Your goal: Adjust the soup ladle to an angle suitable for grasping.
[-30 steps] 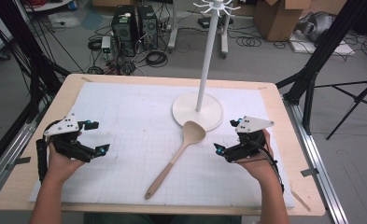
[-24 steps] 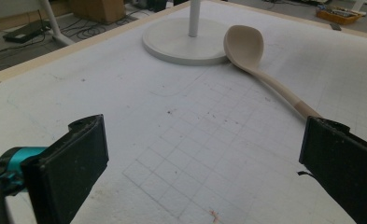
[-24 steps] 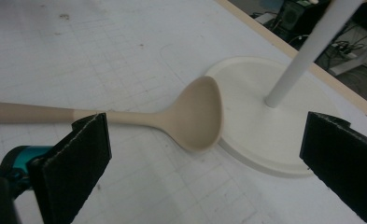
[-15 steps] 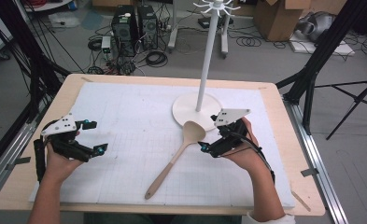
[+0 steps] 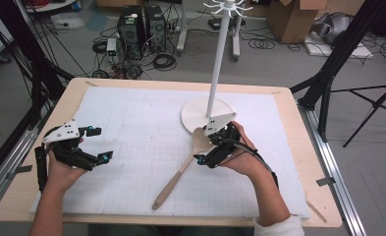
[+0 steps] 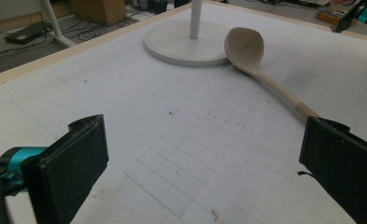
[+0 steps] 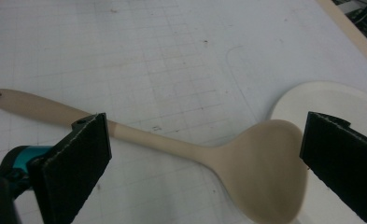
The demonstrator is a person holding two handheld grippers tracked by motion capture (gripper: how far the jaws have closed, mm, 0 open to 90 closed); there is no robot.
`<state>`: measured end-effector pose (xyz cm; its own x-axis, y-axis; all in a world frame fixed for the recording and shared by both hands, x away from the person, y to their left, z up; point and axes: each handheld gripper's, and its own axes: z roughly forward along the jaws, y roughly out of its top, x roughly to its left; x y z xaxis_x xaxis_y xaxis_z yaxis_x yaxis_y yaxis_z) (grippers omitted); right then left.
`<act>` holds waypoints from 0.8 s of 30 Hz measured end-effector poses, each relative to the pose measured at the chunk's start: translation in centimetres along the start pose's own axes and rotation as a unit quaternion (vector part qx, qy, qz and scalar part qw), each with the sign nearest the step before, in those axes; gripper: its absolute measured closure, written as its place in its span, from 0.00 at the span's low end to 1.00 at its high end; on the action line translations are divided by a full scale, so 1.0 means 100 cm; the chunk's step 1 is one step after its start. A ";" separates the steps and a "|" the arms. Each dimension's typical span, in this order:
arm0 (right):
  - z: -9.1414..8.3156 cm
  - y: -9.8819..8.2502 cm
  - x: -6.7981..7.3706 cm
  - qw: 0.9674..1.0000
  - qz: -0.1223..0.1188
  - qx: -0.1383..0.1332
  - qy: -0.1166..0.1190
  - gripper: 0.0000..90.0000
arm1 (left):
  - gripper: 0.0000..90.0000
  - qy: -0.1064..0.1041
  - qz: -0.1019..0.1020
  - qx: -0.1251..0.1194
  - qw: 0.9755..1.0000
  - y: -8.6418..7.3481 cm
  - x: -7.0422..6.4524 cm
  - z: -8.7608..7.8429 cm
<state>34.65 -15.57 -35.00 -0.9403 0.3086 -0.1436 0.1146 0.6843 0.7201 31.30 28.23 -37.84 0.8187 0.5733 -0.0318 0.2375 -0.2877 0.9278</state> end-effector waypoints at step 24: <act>0.069 0.006 0.015 0.992 -0.054 0.095 0.066 0.01 | 0.02 -0.002 0.000 0.003 1.000 0.000 0.000 -0.001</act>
<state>35.53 -10.11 -39.48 -0.9827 0.1468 -0.1132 0.0585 0.8250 0.5621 31.31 28.29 -37.78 0.8212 0.5698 -0.0326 0.2398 -0.2925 0.9257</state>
